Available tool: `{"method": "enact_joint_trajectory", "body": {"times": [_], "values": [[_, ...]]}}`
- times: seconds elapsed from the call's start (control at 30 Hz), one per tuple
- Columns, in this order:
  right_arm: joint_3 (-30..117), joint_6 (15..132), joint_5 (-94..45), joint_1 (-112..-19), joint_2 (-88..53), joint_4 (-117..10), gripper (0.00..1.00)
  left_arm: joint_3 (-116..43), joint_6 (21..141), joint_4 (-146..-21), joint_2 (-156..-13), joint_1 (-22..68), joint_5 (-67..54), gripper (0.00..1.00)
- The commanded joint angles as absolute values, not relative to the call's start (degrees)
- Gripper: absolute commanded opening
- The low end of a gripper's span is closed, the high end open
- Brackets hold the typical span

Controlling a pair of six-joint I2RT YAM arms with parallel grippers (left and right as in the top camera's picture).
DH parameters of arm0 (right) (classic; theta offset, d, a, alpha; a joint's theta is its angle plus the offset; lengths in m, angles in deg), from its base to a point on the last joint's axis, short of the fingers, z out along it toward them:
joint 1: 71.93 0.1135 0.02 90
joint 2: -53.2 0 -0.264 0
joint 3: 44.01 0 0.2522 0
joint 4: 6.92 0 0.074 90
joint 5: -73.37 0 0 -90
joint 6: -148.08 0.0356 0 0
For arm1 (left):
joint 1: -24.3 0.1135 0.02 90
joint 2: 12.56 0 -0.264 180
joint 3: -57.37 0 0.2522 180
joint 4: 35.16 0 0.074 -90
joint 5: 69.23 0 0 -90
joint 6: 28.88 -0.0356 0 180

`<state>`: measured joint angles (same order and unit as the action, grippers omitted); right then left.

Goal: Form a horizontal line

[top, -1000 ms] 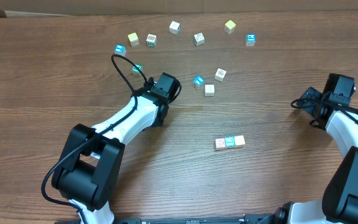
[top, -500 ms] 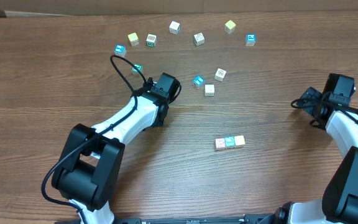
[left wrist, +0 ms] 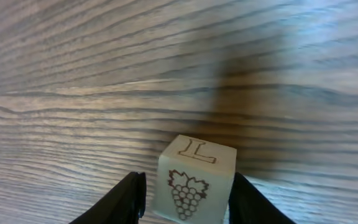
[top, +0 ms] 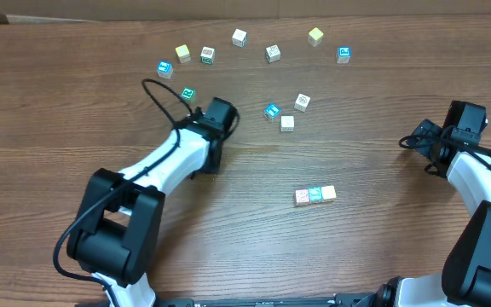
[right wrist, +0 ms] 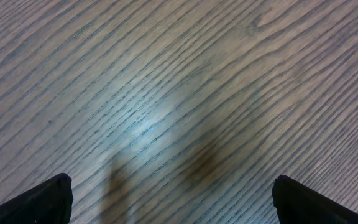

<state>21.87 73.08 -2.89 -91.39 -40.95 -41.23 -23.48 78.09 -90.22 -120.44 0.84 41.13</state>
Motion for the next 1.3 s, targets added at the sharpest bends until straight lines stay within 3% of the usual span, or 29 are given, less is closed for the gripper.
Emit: {"method": "enact_joint_trajectory", "body": {"times": [0.0, 0.17, 0.27, 0.37, 0.5, 0.6, 0.87, 1.27], "values": [[22.2, 73.2, -2.7, -91.5, -41.0, -40.9, 1.0, -23.1, 79.1, -90.3, -120.1, 3.7, 34.5, 0.38], [22.2, 73.2, -2.7, -91.5, -41.0, -40.9, 1.0, -23.1, 79.1, -90.4, -120.1, 5.6, 32.3, 0.35], [22.2, 73.2, -2.7, -91.5, -41.0, -40.9, 1.0, -23.1, 79.0, -90.4, -120.1, 5.6, 32.3, 0.41], [22.2, 73.2, -2.7, -91.5, -41.0, -40.9, 1.0, -23.1, 79.1, -90.3, -120.1, 5.6, 32.3, 0.41], [22.2, 73.2, -2.7, -91.5, -41.0, -40.9, 1.0, -23.2, 78.9, -90.2, -120.1, 5.6, 32.3, 0.36], [22.2, 73.2, -2.7, -91.5, -41.0, -40.9, 1.0, -23.9, 78.9, -91.1, -120.1, 5.6, 31.8, 0.27], [22.2, 73.2, -2.7, -91.5, -41.0, -40.9, 1.0, -27.9, 77.6, -92.9, -119.7, 5.6, 19.7, 0.32], [22.2, 73.2, -2.7, -91.5, -41.0, -40.9, 1.0, -29.3, 72.8, -93.3, -119.7, 6.9, -2.4, 0.26]]}}
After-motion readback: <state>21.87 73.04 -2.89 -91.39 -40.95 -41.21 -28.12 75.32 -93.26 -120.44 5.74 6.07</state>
